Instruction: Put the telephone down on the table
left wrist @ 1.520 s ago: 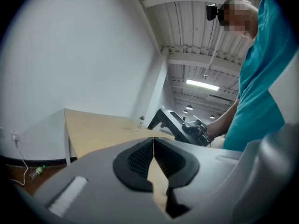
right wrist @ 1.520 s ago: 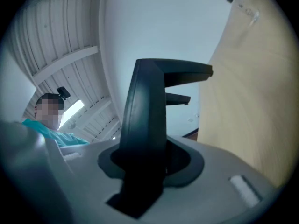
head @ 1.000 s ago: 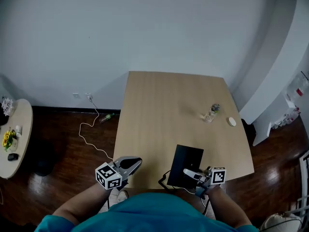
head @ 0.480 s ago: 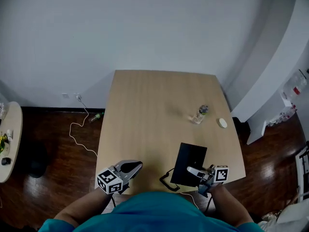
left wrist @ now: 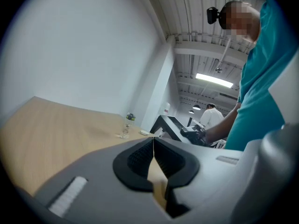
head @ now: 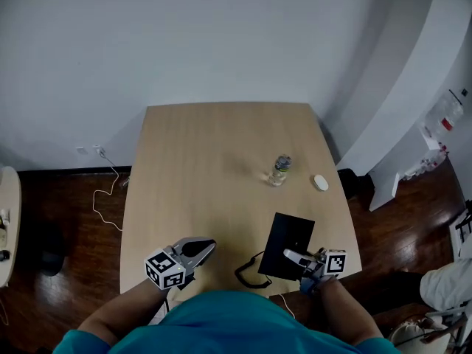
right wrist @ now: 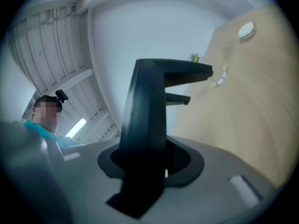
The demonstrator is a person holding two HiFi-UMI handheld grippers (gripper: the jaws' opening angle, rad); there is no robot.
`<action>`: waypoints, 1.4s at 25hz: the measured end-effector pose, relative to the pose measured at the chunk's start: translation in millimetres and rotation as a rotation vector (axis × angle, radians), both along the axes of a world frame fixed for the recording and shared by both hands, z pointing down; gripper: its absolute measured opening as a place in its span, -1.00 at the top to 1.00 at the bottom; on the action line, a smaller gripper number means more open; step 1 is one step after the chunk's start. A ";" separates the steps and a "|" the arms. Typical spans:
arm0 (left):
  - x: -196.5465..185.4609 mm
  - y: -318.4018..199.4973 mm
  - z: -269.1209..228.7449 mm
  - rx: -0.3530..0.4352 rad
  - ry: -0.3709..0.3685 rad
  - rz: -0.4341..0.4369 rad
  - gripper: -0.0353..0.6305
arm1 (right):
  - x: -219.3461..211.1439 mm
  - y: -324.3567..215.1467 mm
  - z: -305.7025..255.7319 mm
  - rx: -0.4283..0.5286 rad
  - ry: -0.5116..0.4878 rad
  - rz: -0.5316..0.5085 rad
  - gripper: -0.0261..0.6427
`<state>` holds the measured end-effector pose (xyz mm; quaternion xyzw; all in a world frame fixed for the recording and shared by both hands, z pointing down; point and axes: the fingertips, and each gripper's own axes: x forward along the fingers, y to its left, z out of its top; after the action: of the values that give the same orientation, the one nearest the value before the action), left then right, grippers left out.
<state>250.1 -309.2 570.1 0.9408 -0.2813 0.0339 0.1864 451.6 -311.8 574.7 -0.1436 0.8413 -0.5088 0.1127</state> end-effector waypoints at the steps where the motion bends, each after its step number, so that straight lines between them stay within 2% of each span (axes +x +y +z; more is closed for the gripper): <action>1: 12.3 -4.8 2.1 -0.001 -0.010 -0.006 0.87 | 10.3 -4.5 0.3 -0.009 -0.011 -0.013 0.45; 9: 134.9 -34.1 24.1 -0.052 -0.060 -0.021 0.87 | 109.4 -50.2 31.2 -0.062 0.012 -0.109 0.45; 14: 185.7 -42.2 30.8 -0.080 -0.075 -0.001 0.87 | 159.0 -71.1 65.2 -0.113 0.049 -0.121 0.45; 18: 205.5 -52.3 36.9 -0.093 -0.100 -0.003 0.87 | 179.5 -89.3 84.3 -0.145 0.060 -0.135 0.45; 24: 221.2 -62.7 43.2 -0.106 -0.126 0.003 0.87 | 181.4 -109.9 101.0 -0.172 0.058 -0.181 0.45; 28: 226.8 -68.1 44.8 -0.115 -0.129 0.007 0.87 | 176.4 -120.4 107.6 -0.154 0.066 -0.217 0.45; 35: 233.2 -74.8 48.6 -0.127 -0.126 0.005 0.87 | 179.4 -134.8 119.1 -0.115 0.159 -0.242 0.44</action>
<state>483.4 -384.0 618.7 0.9237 -0.2874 0.1113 0.2277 631.1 -446.6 693.9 -0.0870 0.8283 -0.5529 -0.0249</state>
